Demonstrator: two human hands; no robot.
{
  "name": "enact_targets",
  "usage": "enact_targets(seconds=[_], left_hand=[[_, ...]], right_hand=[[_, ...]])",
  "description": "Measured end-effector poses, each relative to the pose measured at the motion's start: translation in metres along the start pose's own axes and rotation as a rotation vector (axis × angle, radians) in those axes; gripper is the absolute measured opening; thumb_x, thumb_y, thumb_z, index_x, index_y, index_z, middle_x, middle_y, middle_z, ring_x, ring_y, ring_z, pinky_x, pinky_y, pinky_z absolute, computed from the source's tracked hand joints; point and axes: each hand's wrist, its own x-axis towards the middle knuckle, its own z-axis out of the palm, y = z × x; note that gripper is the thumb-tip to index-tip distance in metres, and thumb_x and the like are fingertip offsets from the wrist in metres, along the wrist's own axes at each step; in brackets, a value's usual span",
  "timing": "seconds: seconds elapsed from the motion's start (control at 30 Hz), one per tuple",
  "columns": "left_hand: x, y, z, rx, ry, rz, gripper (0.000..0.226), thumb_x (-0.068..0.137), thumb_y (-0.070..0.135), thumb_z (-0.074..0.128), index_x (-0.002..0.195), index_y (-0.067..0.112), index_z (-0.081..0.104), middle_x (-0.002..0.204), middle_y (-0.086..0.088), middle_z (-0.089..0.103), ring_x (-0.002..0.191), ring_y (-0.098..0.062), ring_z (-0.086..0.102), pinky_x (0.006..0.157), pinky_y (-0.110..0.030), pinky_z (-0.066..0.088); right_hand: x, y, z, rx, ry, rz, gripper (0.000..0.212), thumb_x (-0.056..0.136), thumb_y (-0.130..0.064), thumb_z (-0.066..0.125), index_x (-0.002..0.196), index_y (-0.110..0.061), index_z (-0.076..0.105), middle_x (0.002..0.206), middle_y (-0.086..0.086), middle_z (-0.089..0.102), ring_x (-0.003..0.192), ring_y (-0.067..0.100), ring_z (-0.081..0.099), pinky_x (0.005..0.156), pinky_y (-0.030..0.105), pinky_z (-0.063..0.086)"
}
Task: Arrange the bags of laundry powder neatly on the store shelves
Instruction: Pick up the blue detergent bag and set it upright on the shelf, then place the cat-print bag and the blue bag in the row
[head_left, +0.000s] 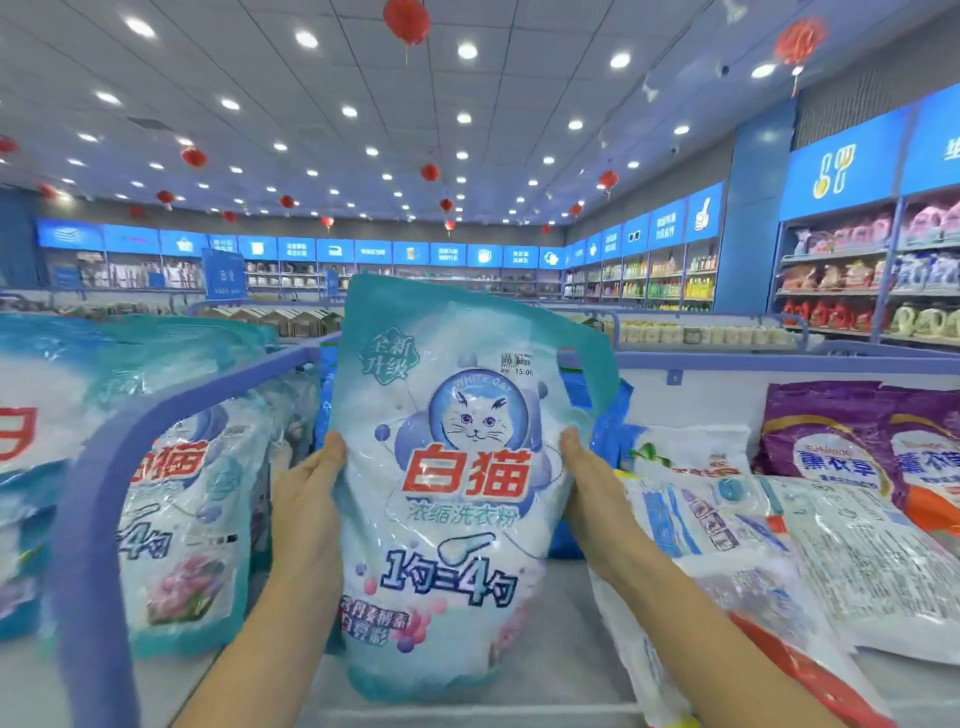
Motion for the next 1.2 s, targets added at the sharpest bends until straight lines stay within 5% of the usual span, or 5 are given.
enact_targets(seconds=[0.17,0.3,0.5,0.77,1.2], left_hand=[[0.01,-0.02,-0.021,0.004,-0.032,-0.114,0.029,0.096,0.023,0.047,0.074,0.014,0.063,0.078,0.004,0.073,0.083,-0.022,0.06,0.062,-0.018,0.049],[0.016,-0.034,-0.033,0.013,-0.009,-0.262,0.027,0.095,0.032,0.048,0.09,0.012,0.065,0.102,-0.01,0.068,0.101,-0.028,0.062,0.094,-0.042,0.047],[0.017,-0.038,-0.039,-0.056,-0.035,-0.35,0.023,0.094,0.034,0.051,0.088,0.016,0.065,0.106,-0.006,0.068,0.101,-0.026,0.063,0.097,-0.047,0.047],[0.009,-0.046,-0.055,-0.103,-0.18,-0.525,0.074,0.065,0.08,0.051,0.114,0.026,0.064,0.109,0.003,0.07,0.102,-0.019,0.064,0.1,-0.042,0.044],[-0.03,-0.027,-0.065,0.057,-0.535,-0.368,0.069,0.063,0.034,0.077,0.124,0.024,0.046,0.118,0.009,0.063,0.106,-0.009,0.06,0.096,-0.029,0.046]], right_hand=[[0.003,-0.011,0.013,-0.088,0.132,-0.381,0.015,0.085,-0.019,0.066,0.07,-0.017,0.067,0.064,-0.002,0.065,0.063,0.015,0.055,0.058,0.026,0.045],[-0.003,-0.018,0.023,-0.118,0.039,-0.347,0.005,0.085,-0.023,0.065,0.088,-0.027,0.067,0.078,-0.007,0.069,0.069,0.008,0.061,0.062,0.019,0.047],[-0.038,0.025,0.003,-0.022,0.105,-0.051,0.1,0.036,-0.066,0.081,0.118,-0.021,0.048,0.114,0.001,0.062,0.106,0.022,0.06,0.095,0.035,0.043],[-0.04,0.043,0.018,-0.027,-0.27,0.226,0.115,0.026,-0.053,0.091,0.126,-0.014,0.048,0.113,0.004,0.069,0.101,0.019,0.066,0.079,0.026,0.054],[-0.061,0.004,0.054,-0.202,0.073,-0.065,0.018,0.082,-0.024,0.065,0.097,-0.015,0.06,0.092,0.007,0.072,0.069,0.008,0.07,0.055,0.015,0.051]])
